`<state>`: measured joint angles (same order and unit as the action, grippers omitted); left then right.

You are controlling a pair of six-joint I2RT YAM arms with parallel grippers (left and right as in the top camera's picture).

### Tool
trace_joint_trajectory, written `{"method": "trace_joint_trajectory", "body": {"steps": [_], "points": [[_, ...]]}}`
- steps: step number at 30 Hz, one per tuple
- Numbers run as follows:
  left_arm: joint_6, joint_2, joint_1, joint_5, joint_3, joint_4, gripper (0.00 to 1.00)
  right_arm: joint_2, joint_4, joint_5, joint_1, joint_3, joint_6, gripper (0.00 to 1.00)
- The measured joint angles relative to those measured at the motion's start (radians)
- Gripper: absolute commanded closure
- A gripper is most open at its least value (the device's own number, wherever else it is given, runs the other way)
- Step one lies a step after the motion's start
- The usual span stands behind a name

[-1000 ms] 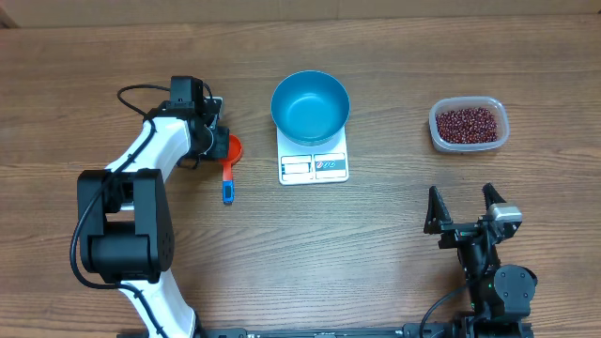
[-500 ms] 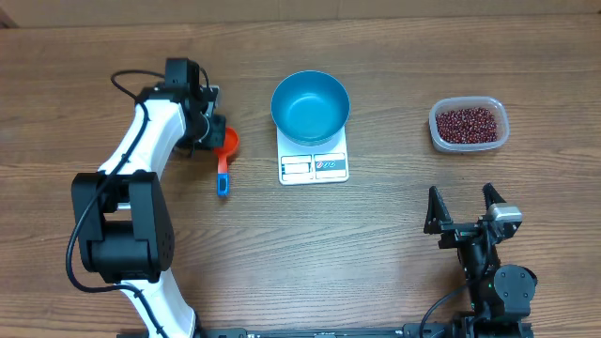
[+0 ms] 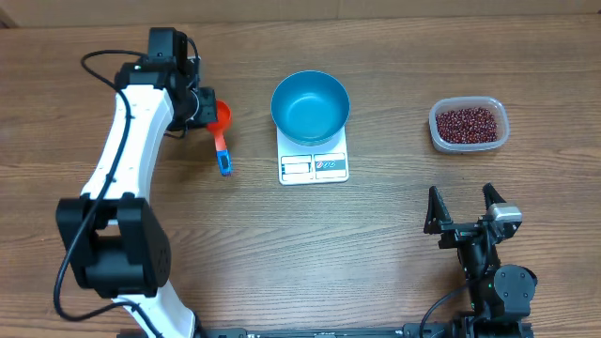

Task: Scoop item into bowl and weigh 150g on scale
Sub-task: 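Lift the red scoop with the left gripper toward the scale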

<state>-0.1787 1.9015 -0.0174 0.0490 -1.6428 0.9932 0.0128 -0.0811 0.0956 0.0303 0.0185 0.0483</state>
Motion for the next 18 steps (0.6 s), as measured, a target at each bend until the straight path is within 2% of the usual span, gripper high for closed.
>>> {"method": "trace_joint_trajectory", "body": {"steps": [7, 18], "points": [[-0.160, -0.081, 0.000, -0.070, 0.000, 0.079, 0.96, 0.000, 0.000, 0.000, 0.000, 0.000, 0.000, 0.00], [-0.487, -0.155, 0.000, -0.167, -0.001, 0.175, 0.96, 0.000, 0.000, 0.000, 0.000, 0.000, 0.000, 0.00]]}}
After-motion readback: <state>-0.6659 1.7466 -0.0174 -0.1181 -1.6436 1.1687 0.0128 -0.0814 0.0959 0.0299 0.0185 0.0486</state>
